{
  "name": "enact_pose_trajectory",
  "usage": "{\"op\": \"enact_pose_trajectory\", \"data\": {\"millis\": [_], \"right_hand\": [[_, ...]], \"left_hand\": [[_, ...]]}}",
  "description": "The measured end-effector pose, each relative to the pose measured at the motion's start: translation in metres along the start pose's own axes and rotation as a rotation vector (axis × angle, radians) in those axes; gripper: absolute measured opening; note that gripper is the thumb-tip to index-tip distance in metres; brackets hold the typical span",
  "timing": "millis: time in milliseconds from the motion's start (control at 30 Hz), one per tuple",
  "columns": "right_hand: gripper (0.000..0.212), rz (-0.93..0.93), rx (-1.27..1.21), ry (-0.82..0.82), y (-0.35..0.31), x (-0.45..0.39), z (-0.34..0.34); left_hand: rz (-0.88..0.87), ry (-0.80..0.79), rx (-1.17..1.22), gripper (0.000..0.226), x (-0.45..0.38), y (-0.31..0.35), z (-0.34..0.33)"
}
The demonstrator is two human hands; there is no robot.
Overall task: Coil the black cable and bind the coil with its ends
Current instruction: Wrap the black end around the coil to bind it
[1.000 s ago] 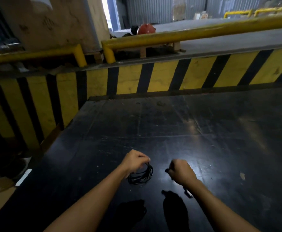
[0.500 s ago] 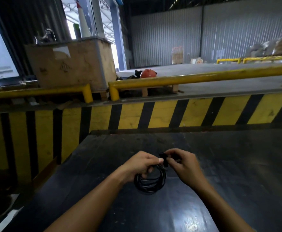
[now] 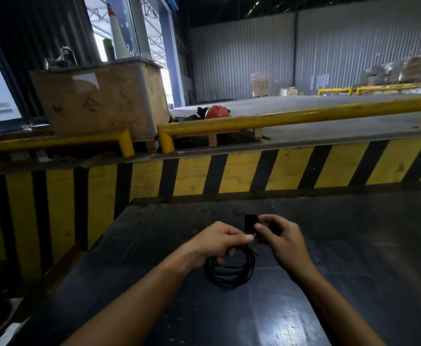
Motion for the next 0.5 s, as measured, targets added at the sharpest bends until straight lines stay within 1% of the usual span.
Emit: {"op": "enact_pose_trajectory", "data": {"millis": [67,167,300,367,433,500], "right_hand": [[0.014,0.054,0.047,0.014,-0.002,0.002,0.001],[0.028,0.164,0.152,0.012,-0.008,0.006,0.003],[0.020,0.238,0.271,0.017,-0.012,0.006,0.005],[0.018,0.251,0.286,0.016,-0.014,0.006,0.007],[0.014,0.238,0.275,0.000,-0.016,0.005,0.009],[0.012,0.202,0.254,-0.047,-0.016,0.002,0.013]], "left_hand": [[0.021,0.038,0.075,0.037,-0.002,0.002,0.001],[0.071,0.042,0.119,0.043,-0.003,0.004,0.002],[0.119,0.042,0.114,0.043,-0.003,0.006,-0.001],[0.128,0.039,0.116,0.036,-0.004,0.008,-0.002],[0.118,0.025,0.104,0.022,-0.005,0.009,-0.002],[0.095,0.013,0.107,0.014,-0.005,0.010,-0.002]]}}
Point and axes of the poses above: each hand's wrist, its own x-axis away from the middle knuckle, its own z-axis out of the back of the hand, y = z × x, the point moved 4 cm from there along -x, towards the middle knuckle, and after that the axes turned 9 degrees about -z, right-handed, at the moved point
